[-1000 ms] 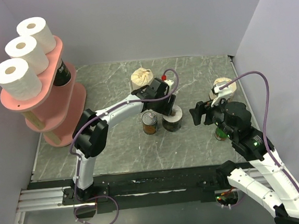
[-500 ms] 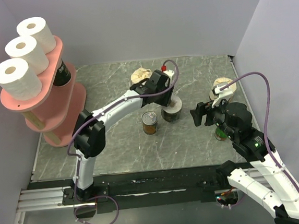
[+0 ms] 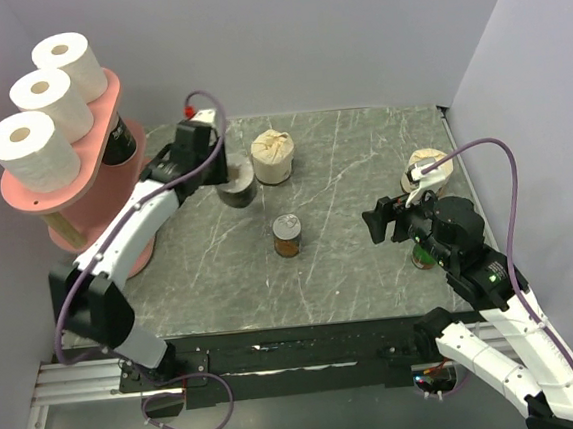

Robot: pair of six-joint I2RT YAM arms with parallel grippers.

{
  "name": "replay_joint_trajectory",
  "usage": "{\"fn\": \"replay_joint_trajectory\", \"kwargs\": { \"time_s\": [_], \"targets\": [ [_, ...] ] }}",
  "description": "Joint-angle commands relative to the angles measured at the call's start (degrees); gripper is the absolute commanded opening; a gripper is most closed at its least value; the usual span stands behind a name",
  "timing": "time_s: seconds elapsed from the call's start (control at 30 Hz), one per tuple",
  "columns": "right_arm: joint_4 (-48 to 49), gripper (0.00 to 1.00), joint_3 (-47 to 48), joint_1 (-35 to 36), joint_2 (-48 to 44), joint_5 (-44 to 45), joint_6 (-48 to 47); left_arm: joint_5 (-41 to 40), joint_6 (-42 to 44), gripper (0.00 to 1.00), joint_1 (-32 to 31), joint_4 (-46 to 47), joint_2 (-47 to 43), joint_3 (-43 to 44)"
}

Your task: Place and organize the paper towels onto the shelf

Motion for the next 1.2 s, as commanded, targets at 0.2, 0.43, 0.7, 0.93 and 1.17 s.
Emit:
{"fn": "replay_joint_trajectory", "kwargs": {
  "time_s": [0.2, 0.43, 0.7, 0.93, 1.17],
  "targets": [
    [0.6, 0.87, 1.8, 0.4, 0.7, -2.1, 1.0, -2.5, -5.7, 0.44, 5.4, -0.3, -3.9, -15.2],
    [-0.2, 0.87, 1.9, 0.4, 0.2, -2.3, 0.4, -10.5, -7.4, 0.77, 5.9, -3.1, -3.8, -15.3],
    [0.3, 0.87, 1.7, 0.4, 0.6, -3.5, 0.8, -9.8, 0.0, 0.88, -1.4, -5.7, -6.3, -10.8],
    [-0.5, 0.87, 2.5, 0.4, 0.9, -3.8, 1.3, -8.4, -0.2, 0.82, -6.0, -5.2, -2.7, -11.4],
    [-1.2, 0.87, 2.5, 0.4, -0.1, -3.2, 1.4, -5.6, 1.9, 0.79, -6.3, -1.3, 0.2, -13.8]
  ]
}}
